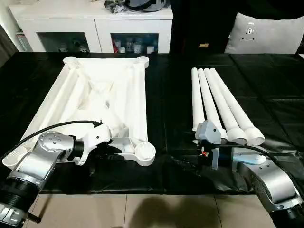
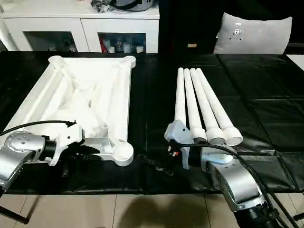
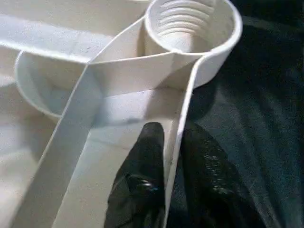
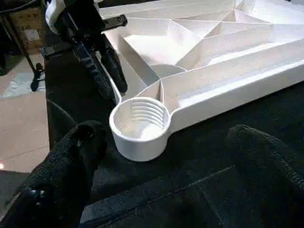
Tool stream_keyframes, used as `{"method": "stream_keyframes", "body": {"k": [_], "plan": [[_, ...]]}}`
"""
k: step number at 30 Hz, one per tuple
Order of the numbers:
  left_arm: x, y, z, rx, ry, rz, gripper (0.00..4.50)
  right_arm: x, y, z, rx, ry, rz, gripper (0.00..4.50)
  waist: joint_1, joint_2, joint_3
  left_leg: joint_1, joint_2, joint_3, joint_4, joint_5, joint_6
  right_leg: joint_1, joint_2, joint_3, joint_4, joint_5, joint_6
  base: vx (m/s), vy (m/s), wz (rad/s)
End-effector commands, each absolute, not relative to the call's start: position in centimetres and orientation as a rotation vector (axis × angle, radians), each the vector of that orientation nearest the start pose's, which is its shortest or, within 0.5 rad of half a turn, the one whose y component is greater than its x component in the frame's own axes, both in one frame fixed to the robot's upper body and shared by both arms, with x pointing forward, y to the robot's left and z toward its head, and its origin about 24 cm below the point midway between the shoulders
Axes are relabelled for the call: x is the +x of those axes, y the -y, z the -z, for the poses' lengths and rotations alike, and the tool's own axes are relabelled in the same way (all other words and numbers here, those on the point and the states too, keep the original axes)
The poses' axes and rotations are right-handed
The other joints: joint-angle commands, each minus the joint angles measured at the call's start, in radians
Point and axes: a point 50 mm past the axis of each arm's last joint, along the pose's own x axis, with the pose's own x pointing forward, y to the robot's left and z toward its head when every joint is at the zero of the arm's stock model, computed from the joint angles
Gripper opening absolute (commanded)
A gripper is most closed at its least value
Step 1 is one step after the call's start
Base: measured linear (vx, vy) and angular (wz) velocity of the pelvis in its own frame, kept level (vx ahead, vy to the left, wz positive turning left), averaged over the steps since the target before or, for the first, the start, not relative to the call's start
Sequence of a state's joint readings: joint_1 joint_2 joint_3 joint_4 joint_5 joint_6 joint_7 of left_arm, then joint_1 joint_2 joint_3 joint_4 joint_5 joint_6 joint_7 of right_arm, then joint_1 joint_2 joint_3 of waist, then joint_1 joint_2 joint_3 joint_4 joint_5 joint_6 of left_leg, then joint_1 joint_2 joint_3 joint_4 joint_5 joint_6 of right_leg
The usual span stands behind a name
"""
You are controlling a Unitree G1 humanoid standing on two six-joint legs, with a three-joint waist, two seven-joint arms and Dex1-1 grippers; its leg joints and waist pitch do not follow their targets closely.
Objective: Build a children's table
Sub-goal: Move table base, then pick table leg
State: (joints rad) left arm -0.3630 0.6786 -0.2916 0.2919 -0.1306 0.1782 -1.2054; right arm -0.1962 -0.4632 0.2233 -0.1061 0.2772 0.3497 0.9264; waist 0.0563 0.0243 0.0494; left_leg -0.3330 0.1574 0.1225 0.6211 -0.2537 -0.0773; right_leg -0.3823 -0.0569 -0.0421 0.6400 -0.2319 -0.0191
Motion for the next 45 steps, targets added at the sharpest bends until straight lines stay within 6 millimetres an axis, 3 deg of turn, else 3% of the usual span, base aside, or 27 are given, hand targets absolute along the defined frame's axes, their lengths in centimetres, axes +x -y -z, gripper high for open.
{"method": "stream_keyframes", "body": {"k": [1, 5, 9, 11, 17, 20, 21, 23, 25, 30, 39, 40, 45], "plan": [[27.6, -20.4, -5.2, 0.428, -0.571, 1.236, 0.48, 25.2, 13.3, -7.5, -0.153, -0.243, -1.166, 4.50, 0.003, 0.005, -0.051, -0.018, 0.058, -0.007, -0.085, -0.022, 0.048, 0.059, -0.084, 0.054, -0.069, 0.023, -0.262, 0.000, 0.000, 0.00], [28.1, -18.6, -4.9, 0.427, -0.499, 1.158, 0.18, 26.3, 13.4, -8.3, -0.116, -0.199, -1.060, 4.50, -0.001, 0.007, -0.051, -0.018, 0.057, -0.006, -0.083, -0.018, 0.049, 0.060, -0.085, 0.053, -0.070, 0.050, -0.272, 0.000, 0.000, 0.00], [28.4, -16.9, -5.0, 0.367, -0.462, 1.150, 0.02, 27.5, 13.6, -8.6, -0.117, -0.196, -0.954, 4.50, -0.003, -0.004, -0.052, -0.020, 0.055, -0.004, -0.083, 0.002, 0.040, 0.065, -0.085, 0.055, -0.070, 0.036, -0.269, 0.000, 0.000, 0.00], [28.2, -15.9, -4.8, 0.371, -0.455, 1.161, 0.02, 29.0, 13.7, -9.0, -0.135, -0.181, -0.833, 4.50, -0.007, -0.005, -0.051, -0.019, 0.051, -0.002, -0.083, 0.015, 0.041, 0.060, -0.082, 0.054, -0.071, 0.023, -0.260, 0.000, 0.000, 0.00], [28.1, -15.3, -4.8, 0.390, -0.427, 1.161, 0.02, 30.5, 13.2, -10.5, -0.084, -0.123, -0.733, 4.50, -0.002, -0.002, -0.054, -0.018, 0.053, -0.002, -0.081, 0.041, 0.043, 0.060, -0.080, 0.053, -0.066, 0.062, -0.252, 0.000, 0.000, 0.00], [27.9, -15.2, -5.0, 0.402, -0.405, 1.158, 0.02, 32.2, 13.7, -11.0, -0.093, -0.126, -0.535, 4.50, -0.003, -0.002, -0.055, -0.016, 0.051, 0.000, -0.082, 0.061, 0.036, 0.058, -0.078, 0.053, -0.064, 0.087, -0.250, 0.000, 0.000, 0.00], [27.9, -15.2, -5.2, 0.376, -0.408, 1.146, 0.02, 33.1, 14.2, -10.9, -0.101, -0.187, -0.403, 4.50, -0.004, 0.004, -0.055, -0.013, 0.051, -0.002, -0.084, 0.073, 0.020, 0.057, -0.078, 0.053, -0.061, 0.091, -0.251, 0.000, 0.000, 0.00], [27.8, -15.1, -5.5, 0.343, -0.410, 1.141, 0.28, 33.7, 14.3, -10.7, -0.102, -0.262, -0.343, 4.50, -0.005, 0.001, -0.055, -0.012, 0.047, 0.000, -0.084, 0.062, 0.003, 0.057, -0.075, 0.053, -0.063, 0.080, -0.246, 0.000, 0.000, 0.00], [27.6, -15.1, -6.1, 0.330, -0.398, 1.144, 0.45, 34.3, 14.0, -10.7, -0.060, -0.319, -0.322, 4.50, -0.002, 0.009, -0.059, -0.013, 0.046, 0.001, -0.084, 0.063, -0.001, 0.061, -0.077, 0.054, -0.060, 0.123, -0.252, 0.000, 0.000, 0.00], [26.8, -14.9, -7.6, 0.317, -0.350, 1.156, 0.92, 35.3, 14.0, -10.3, -0.042, -0.414, -0.240, 4.50, 0.003, 0.004, -0.063, -0.016, 0.042, 0.004, -0.079, 0.130, 0.015, 0.066, -0.072, 0.052, -0.052, 0.233, -0.267, 0.000, 0.000, 0.00], [26.4, -14.6, -8.8, 0.320, -0.315, 1.140, 1.52, 35.9, 14.5, -9.5, -0.054, -0.483, -0.167, 4.50, 0.005, 0.003, -0.060, -0.015, 0.043, 0.008, -0.083, 0.087, 0.008, 0.065, -0.071, 0.050, -0.058, 0.167, -0.257, 0.000, 0.000, 0.00], [26.2, -14.5, -8.8, 0.322, -0.317, 1.139, 1.81, 36.1, 14.5, -9.3, -0.050, -0.502, -0.151, 4.50, 0.004, 0.006, -0.059, -0.015, 0.043, 0.007, -0.083, 0.087, 0.005, 0.065, -0.071, 0.050, -0.057, 0.165, -0.257, 0.000, 0.000, 0.00], [25.5, -14.5, -8.8, 0.333, -0.342, 1.149, 2.02, 36.3, 14.6, -8.5, -0.053, -0.555, -0.124, 4.50, 0.001, 0.001, -0.059, -0.017, 0.041, 0.009, -0.082, 0.086, 0.008, 0.065, -0.069, 0.050, -0.058, 0.163, -0.262, 0.000, 0.000, 0.00]]}}
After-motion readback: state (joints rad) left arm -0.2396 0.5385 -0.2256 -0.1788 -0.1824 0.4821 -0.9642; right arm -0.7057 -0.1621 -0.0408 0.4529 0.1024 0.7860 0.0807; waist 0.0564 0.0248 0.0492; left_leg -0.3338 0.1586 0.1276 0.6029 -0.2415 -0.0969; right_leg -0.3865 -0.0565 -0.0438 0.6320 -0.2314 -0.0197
